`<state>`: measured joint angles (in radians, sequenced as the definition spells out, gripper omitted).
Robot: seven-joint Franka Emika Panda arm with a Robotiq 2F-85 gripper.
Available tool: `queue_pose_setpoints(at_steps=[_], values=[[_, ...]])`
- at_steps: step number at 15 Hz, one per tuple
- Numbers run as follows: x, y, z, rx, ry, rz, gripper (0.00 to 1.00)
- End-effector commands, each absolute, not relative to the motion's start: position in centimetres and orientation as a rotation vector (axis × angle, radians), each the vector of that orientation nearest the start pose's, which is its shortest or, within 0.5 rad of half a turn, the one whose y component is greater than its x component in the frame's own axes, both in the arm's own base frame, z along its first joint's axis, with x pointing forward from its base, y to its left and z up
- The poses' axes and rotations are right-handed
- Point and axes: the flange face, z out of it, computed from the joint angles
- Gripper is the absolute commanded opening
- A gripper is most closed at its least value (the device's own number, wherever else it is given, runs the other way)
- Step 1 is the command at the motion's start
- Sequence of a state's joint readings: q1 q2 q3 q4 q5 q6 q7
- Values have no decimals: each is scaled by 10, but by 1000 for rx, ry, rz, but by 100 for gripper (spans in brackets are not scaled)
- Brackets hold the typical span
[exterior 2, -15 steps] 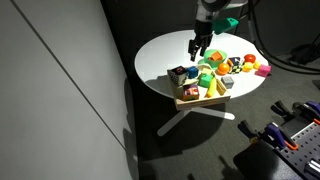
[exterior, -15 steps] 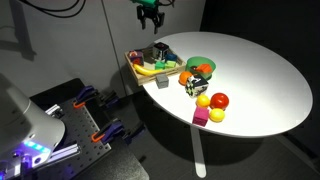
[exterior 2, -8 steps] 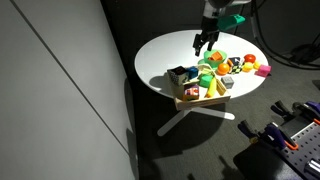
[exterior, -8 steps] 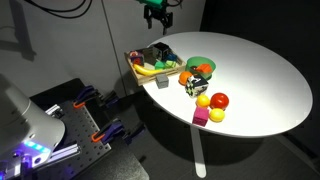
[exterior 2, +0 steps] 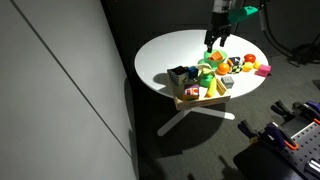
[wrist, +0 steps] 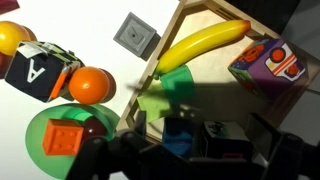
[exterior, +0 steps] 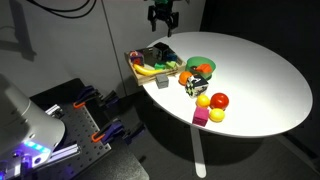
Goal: Put the plush block inside the box
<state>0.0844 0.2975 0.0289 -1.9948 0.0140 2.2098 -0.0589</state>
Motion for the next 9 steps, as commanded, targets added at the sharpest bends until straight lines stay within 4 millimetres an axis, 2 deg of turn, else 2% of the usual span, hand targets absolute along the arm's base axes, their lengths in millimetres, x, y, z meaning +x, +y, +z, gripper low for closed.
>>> queue_pose_setpoints(at_steps=[1, 9], values=[[582, 48, 332, -3150, -214, 175, 100], [572, 13, 381, -3173, -188, 160, 100]])
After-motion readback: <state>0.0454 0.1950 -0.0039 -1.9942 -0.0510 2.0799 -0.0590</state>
